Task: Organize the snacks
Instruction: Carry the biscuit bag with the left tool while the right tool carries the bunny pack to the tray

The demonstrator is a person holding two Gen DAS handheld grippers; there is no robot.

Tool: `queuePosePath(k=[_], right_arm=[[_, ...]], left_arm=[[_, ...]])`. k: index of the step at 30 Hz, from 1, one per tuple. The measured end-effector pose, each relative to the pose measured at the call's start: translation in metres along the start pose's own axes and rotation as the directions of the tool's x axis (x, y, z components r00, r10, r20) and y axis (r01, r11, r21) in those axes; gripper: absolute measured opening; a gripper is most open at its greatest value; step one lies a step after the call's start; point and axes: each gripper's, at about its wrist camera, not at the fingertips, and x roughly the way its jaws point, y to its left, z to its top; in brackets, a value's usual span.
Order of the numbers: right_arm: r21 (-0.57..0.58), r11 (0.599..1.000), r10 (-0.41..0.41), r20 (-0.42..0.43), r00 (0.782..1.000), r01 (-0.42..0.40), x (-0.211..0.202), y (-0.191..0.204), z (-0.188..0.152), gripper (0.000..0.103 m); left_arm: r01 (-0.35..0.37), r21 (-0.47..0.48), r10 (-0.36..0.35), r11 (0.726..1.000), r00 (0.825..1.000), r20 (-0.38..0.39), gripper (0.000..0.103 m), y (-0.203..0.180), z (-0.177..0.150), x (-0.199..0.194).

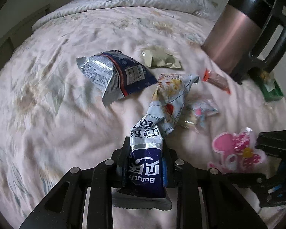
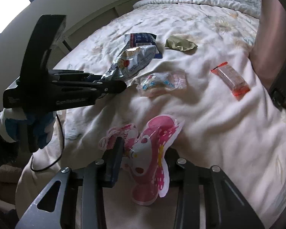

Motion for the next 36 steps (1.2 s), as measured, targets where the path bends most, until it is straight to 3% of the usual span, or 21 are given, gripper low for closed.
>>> queuePosePath(k=[5, 17, 26, 36], right_arm=[[0.083, 0.996, 0.042, 0.025, 0.999, -0.044, -0.006, -0.01, -0.007, 0.014], [0.161, 0.986, 0.012, 0.152, 0.988, -0.037, -0.07, -0.03, -0.016, 0.014], [0.243, 0.97, -0.067, 0.238, 0.969, 0.007, -0.131, -0.063, -0.041, 0.014], [0.378, 0.922, -0.214, 0.324, 0.921, 0.082, -0.21, -0.123, -0.085, 0.014]], left_arm=[[0.034, -0.034, -0.034, 0.999, 0.999, 0.008, 0.022, -0.005, -0.012, -0.015], [0.031, -0.052, -0.03, 0.998, 0.999, 0.029, 0.022, -0.026, -0.03, -0.057], [0.082, 0.044, -0.084, 0.996, 0.995, 0.045, 0.022, -0.089, -0.025, -0.078], [0.191, 0.158, -0.195, 0.969, 0.981, 0.009, 0.022, -0.184, -0.004, -0.068]])
